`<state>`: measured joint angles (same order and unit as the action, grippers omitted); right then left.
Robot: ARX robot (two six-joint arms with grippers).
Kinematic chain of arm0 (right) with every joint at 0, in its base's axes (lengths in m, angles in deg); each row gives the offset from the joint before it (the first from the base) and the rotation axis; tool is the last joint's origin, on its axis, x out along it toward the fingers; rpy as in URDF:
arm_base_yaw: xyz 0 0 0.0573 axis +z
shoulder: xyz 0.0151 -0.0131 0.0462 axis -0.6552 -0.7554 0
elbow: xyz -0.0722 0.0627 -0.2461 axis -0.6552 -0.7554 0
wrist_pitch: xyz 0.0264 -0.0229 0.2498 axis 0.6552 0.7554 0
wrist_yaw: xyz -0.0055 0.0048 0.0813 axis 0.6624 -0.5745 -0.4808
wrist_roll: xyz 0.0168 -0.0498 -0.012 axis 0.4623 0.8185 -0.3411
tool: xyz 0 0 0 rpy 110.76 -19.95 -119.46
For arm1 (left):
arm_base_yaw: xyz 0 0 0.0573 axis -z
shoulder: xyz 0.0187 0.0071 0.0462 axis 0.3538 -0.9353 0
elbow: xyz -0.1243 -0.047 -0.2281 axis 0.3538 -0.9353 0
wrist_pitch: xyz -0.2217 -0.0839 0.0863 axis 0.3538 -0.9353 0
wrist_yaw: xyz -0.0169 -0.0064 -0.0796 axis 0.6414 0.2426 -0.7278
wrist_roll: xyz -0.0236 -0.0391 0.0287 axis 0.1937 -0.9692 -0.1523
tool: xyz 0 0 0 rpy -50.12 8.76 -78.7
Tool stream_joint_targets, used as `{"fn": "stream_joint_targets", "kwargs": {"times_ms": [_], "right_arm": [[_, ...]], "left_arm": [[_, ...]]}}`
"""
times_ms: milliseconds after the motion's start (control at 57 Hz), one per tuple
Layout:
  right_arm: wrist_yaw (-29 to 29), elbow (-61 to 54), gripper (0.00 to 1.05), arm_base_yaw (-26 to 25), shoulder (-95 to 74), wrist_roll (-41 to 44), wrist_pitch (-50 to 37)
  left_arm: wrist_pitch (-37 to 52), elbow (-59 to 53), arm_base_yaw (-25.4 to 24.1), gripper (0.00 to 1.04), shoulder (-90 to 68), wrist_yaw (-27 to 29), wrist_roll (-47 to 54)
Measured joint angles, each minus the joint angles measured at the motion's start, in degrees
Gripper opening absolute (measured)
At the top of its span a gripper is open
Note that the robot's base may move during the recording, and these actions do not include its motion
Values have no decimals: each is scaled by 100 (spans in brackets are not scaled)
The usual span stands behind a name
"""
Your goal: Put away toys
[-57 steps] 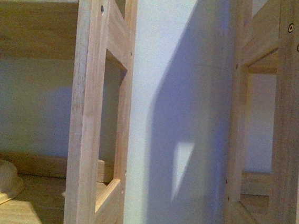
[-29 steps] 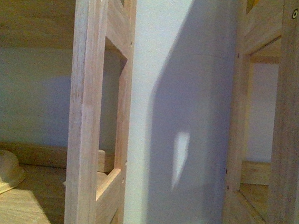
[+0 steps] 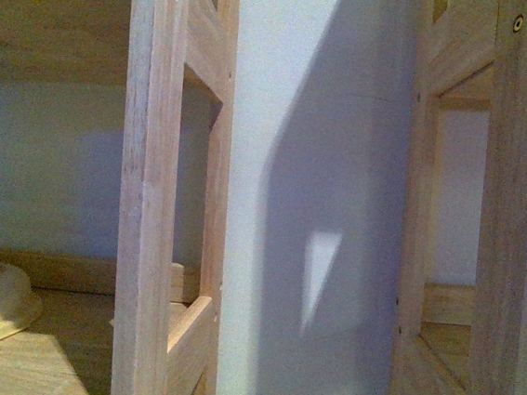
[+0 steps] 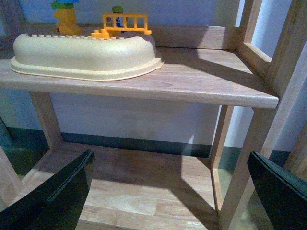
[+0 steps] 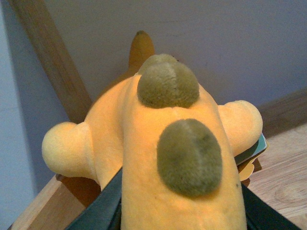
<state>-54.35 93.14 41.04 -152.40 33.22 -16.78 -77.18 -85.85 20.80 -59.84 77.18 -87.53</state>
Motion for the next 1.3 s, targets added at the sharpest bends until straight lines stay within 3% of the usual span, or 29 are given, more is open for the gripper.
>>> {"fn": "stream_joint_targets", "kwargs": {"times_ms": [368,859,1297], "right_arm": [[4,-31,99,-26,22,402,-304],[-103,-15,98,-197,293,778,-743],[-42,-752,98,-1449,2107,476,-76]], "left_arm": [[0,0,0,98,0,-2,0],[0,0,0,98,0,0,0],[0,0,0,98,0,-2,0]]}}
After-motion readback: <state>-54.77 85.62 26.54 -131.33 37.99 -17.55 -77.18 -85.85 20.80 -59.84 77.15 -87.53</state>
